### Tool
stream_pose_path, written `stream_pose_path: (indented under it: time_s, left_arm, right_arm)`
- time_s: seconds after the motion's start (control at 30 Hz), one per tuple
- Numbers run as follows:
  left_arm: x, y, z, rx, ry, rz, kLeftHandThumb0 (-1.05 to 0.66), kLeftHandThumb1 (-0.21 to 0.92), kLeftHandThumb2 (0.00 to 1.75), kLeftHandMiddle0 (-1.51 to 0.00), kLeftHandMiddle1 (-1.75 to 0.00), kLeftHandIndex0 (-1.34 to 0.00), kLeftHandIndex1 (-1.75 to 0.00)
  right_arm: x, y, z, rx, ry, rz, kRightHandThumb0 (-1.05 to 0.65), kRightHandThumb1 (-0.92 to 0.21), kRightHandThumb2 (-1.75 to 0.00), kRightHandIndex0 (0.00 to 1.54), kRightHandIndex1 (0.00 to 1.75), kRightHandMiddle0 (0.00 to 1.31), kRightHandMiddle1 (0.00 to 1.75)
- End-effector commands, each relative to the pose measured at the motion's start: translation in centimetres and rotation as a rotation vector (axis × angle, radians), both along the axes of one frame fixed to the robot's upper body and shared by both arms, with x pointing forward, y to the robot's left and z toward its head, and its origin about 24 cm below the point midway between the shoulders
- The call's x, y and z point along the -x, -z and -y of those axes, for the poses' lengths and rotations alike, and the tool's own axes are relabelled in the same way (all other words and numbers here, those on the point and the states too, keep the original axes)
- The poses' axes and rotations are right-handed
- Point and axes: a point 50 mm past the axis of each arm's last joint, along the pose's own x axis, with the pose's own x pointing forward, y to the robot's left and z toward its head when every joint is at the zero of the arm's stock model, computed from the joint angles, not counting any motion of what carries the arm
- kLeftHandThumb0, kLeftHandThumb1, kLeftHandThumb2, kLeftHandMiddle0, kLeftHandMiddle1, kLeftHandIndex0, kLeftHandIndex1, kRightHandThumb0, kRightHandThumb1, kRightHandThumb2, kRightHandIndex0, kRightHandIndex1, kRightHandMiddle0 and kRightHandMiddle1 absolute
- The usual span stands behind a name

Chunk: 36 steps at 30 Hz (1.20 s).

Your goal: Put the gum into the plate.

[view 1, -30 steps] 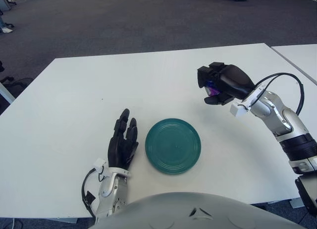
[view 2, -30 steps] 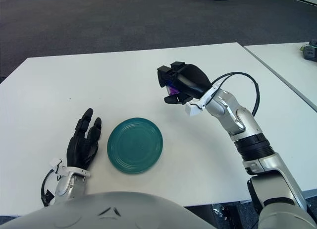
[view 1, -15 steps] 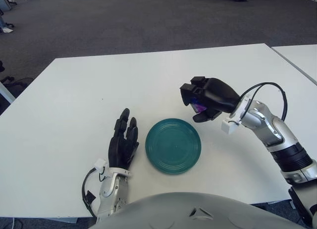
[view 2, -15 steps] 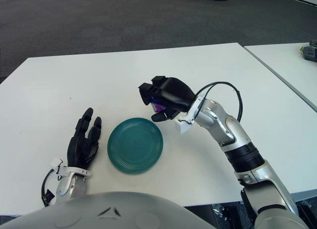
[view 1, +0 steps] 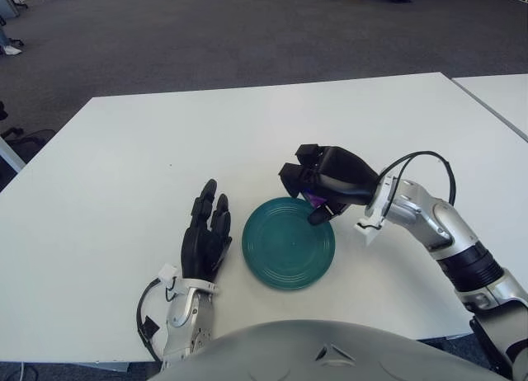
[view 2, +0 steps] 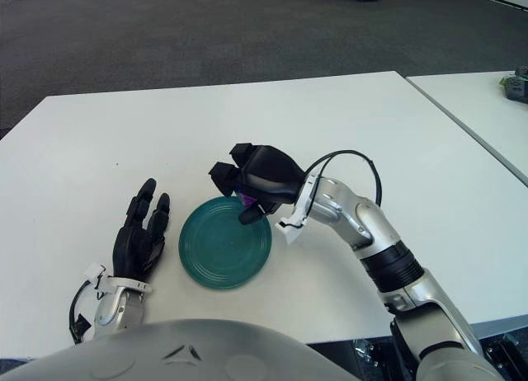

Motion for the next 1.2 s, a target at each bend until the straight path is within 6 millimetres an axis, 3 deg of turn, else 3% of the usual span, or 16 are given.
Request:
stream_pose_path:
  time_s: [0.0, 0.23, 0.67, 1.17]
  left_arm:
    - [0.6, 0.9, 0.7, 0.045, 0.005, -0.044, -0.77, 0.92, 0.21, -0.04, -0.01, 0.0, -0.29]
    - [0.6, 1.1, 0.6, 0.016, 0.023, -0.03, -0.75, 0.92, 0.32, -0.03, 0.0, 0.0, -0.21]
    - [0.5, 1.1, 0.8, 0.034, 0.002, -0.006, -0.72, 0.92, 0.34, -0.01, 0.0, 0.0, -0.16]
    - [0.5, 1.0, 0.9, 0.11, -0.023, -0.005, -0.7, 0.92, 0.27, -0.07, -0.01, 0.0, -0.34]
  right_arm:
    - [0.5, 0.2, -0.4, 0.006, -0.009, -0.014, -0.45, -0.41, -1.2, 0.87, 1.75, 0.54, 1.75]
    - [1.2, 1.3, -1.3, 0.028, -0.032, -0.032, -0.45, -0.43, -1.17, 0.87, 1.75, 0.52, 1.75]
    - [1.7, 3.3, -1.8, 0.039, -0.013, -0.13, -0.43, -0.47, -1.12, 0.81, 1.75, 0.49, 1.75]
    - [2.5, 4.7, -2.0, 0.091, -0.022, -0.158, -0.41, -0.59, -0.97, 0.7, 1.75, 0.41, 1.75]
